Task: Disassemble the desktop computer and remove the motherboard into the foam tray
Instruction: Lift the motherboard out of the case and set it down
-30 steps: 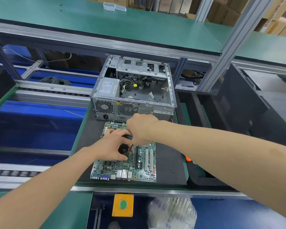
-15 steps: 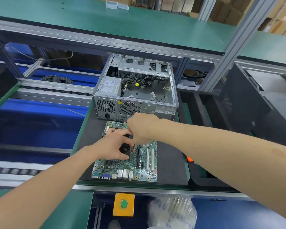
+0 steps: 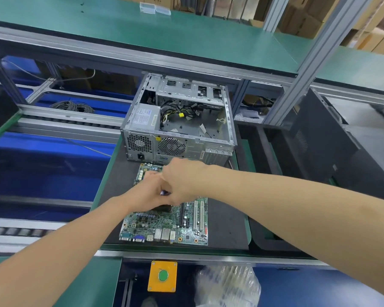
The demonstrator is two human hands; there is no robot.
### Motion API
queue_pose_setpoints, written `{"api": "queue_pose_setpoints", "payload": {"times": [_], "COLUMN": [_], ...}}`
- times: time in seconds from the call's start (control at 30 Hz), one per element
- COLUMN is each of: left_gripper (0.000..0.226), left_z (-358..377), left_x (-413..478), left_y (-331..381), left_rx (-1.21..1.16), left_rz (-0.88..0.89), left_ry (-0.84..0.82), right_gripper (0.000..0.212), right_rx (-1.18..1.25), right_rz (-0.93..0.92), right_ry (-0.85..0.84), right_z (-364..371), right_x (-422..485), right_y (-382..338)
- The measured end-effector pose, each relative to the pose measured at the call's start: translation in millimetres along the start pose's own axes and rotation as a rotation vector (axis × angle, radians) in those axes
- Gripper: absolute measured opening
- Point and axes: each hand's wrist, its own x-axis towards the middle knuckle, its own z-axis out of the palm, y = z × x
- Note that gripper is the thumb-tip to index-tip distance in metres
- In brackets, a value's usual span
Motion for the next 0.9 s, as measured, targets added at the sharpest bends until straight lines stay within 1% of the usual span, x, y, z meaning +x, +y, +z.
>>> {"api": "queue_pose_setpoints", "payload": {"times": [0.07,0.1,0.13,0.2,0.23,0.3,0.37,0.43,0.47,0.53,0.57,0.6,0.67,0.73,0.77,0.8,0.83,0.87,0.9], "left_gripper": [0.016,0.016,0.018,0.016,0.015,0.012,0.012,0.021,0.024,0.016,0.013,0.012,0.009,0.008,0.008,0.009,0.01,0.011,0.011], "left_z": [1,1,2,1,0,-2,-3,-3,-2,-1,-1,0,0,0,0,1,1,1,2], "left_x": [2,3,3,3,4,6,7,6,5,6,6,6,6,6,6,5,5,5,5], "left_y": [-1,-2,-4,-6,-7,-9,-9,-7,-6,-9,-11,-11,-11,-9,-9,-9,-10,-12,-12], "left_rx": [-0.013,-0.032,-0.048,-0.067,-0.06,-0.024,-0.015,-0.093,-0.115,-0.074,-0.041,-0.019,0.002,0.025,0.05,0.074,0.084,0.084,0.083], "left_rz": [-0.001,0.008,0.012,0.013,0.017,0.033,0.033,0.018,0.012,0.007,-0.001,-0.013,-0.032,-0.02,-0.012,-0.008,-0.016,-0.027,-0.037], "left_ry": [-0.011,-0.028,-0.045,-0.069,-0.08,-0.087,-0.096,-0.135,-0.156,-0.174,-0.177,-0.178,-0.16,-0.138,-0.13,-0.117,-0.104,-0.099,-0.091], "right_gripper": [0.044,0.045,0.044,0.038,0.034,0.025,0.014,0.004,0.007,0.019,0.023,0.026,0.025,0.015,0.021,0.034,0.043,0.048,0.046], "right_rx": [0.167,0.222,0.247,0.19,0.086,-0.146,-0.189,-0.2,-0.225,-0.346,-0.422,-0.483,-0.468,-0.324,-0.213,-0.066,0.09,0.232,0.36], "right_rz": [0.171,0.225,0.249,0.224,0.181,0.07,-0.015,-0.116,-0.189,-0.369,-0.438,-0.485,-0.492,-0.382,-0.267,-0.097,0.093,0.265,0.382], "right_ry": [-0.178,-0.282,-0.36,-0.421,-0.402,-0.266,-0.117,-0.039,-0.002,0.044,0.037,0.035,0.059,0.103,0.093,0.041,-0.072,-0.216,-0.35], "right_z": [-10,-13,-14,-14,-13,-10,-6,-2,0,4,5,6,4,-1,-3,-5,-4,-3,-4], "right_x": [1,4,6,9,10,9,6,0,-1,-2,-2,-2,-3,-5,-3,1,6,10,12], "right_y": [5,6,6,5,3,0,2,8,13,20,21,23,26,25,23,21,23,23,22]}}
